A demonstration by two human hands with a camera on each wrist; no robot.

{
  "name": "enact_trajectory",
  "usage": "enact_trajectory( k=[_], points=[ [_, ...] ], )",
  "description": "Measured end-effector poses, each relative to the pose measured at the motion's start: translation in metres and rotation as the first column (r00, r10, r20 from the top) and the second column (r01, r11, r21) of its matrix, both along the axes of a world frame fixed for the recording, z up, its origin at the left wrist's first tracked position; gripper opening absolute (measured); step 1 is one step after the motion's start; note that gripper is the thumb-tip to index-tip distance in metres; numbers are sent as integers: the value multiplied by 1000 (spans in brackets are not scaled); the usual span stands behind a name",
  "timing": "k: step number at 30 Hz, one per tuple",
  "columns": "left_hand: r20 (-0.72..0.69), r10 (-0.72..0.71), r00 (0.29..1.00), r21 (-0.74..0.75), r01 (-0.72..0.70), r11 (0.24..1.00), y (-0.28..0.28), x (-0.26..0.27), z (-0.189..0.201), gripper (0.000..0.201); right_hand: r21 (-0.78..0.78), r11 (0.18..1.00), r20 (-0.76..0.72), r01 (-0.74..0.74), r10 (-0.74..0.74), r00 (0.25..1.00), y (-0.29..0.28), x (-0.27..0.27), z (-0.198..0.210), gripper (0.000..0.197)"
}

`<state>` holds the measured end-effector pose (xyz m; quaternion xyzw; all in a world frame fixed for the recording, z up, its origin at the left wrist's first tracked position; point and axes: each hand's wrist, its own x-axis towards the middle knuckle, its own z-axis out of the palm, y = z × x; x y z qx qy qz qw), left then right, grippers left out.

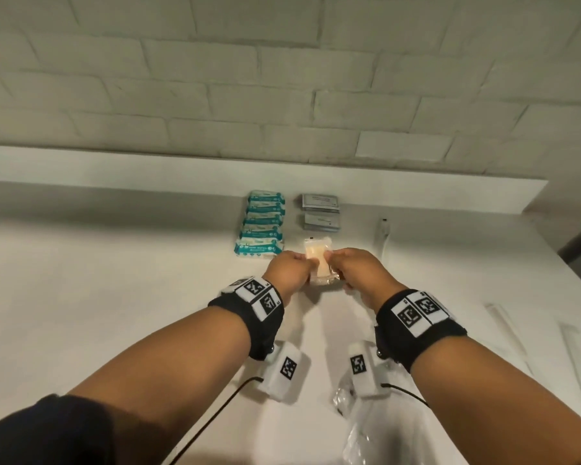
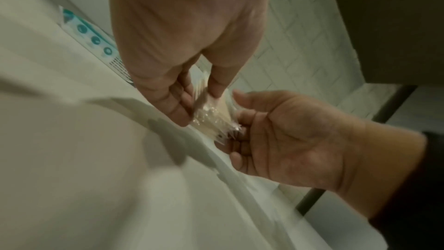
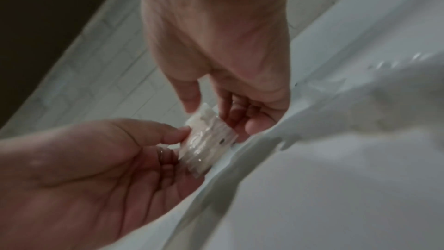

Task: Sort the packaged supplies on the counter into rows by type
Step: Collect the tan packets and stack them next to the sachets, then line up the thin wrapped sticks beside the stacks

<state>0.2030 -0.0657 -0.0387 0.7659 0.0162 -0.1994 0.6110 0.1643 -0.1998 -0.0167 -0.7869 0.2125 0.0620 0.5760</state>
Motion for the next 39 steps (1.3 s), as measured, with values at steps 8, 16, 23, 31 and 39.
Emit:
enact_trajectory(
  k=[8,16,23,31,39],
  points=[
    [-28,-137,990,405,137,904,-26,50,3,29,16,992,-131,122,-119,984,-18,61,-21,16],
    [37,-89,995,567,53,822,-29,64,-7,38,-120,990,-214,75,-100,972,-23,81,-27,18],
    [30,-74,997,507,48,860,-25,58,-7,46,-199,980,-215,20,-63,974,-24,81,-28,41],
    [-3,-53,999,203,53,978,-4,7,28,27,-181,976,-54,-122,114,992,-47,2,44,40],
    [-71,-716,694,633,587,506,-13,-85,49,40,-502,771,-240,-391,310,920,-67,-86,55,12]
  ],
)
